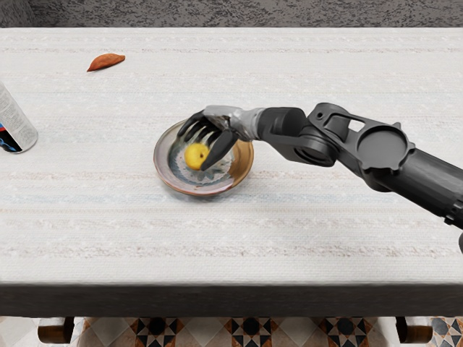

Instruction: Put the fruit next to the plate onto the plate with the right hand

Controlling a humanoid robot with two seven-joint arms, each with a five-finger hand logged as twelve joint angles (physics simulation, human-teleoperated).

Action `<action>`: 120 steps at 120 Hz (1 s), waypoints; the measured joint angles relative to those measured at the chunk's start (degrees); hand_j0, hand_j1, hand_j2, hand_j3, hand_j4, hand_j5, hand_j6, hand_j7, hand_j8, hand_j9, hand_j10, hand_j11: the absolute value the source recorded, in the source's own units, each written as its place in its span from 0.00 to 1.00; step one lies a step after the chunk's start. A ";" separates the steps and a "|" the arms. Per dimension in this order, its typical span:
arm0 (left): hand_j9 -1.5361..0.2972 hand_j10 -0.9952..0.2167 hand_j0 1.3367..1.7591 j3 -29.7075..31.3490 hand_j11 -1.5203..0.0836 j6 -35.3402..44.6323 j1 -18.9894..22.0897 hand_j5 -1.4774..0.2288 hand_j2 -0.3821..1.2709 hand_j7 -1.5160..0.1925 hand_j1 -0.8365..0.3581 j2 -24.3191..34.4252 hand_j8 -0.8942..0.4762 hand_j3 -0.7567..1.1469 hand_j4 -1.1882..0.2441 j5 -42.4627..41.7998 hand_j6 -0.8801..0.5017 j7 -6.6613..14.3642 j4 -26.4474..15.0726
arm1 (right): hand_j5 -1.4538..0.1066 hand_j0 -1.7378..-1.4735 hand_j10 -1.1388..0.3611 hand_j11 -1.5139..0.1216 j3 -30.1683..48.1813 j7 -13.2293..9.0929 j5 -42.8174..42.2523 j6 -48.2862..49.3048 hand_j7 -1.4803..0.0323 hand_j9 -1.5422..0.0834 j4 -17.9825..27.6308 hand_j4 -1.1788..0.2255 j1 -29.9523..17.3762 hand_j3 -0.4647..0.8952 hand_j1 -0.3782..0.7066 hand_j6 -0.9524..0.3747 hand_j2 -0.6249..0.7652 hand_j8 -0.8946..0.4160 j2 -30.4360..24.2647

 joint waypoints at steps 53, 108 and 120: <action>0.84 0.82 0.76 0.00 0.95 0.00 -0.01 0.87 0.23 0.89 0.99 0.00 0.65 0.40 0.83 0.00 0.64 0.00 -0.02 | 0.81 0.30 0.66 0.81 1.34 0.11 4.90 3.40 0.85 0.83 -0.06 0.73 0.07 0.34 0.18 0.61 0.44 0.58 -2.93; 0.84 0.82 0.76 0.00 0.95 0.00 0.00 0.87 0.23 0.89 0.99 0.00 0.65 0.40 0.83 0.00 0.64 -0.01 -0.01 | 0.89 0.30 0.72 0.88 4.51 0.08 25.42 19.89 0.93 0.91 0.08 0.80 -0.32 0.34 0.08 0.68 0.44 0.64 -14.04; 0.84 0.82 0.76 0.00 0.95 0.00 -0.01 0.87 0.23 0.89 0.99 0.00 0.65 0.40 0.83 0.00 0.64 -0.01 -0.01 | 0.89 0.30 0.73 0.89 4.43 -0.03 29.45 20.37 0.94 0.91 0.04 0.81 -0.61 0.34 0.08 0.68 0.44 0.65 -16.91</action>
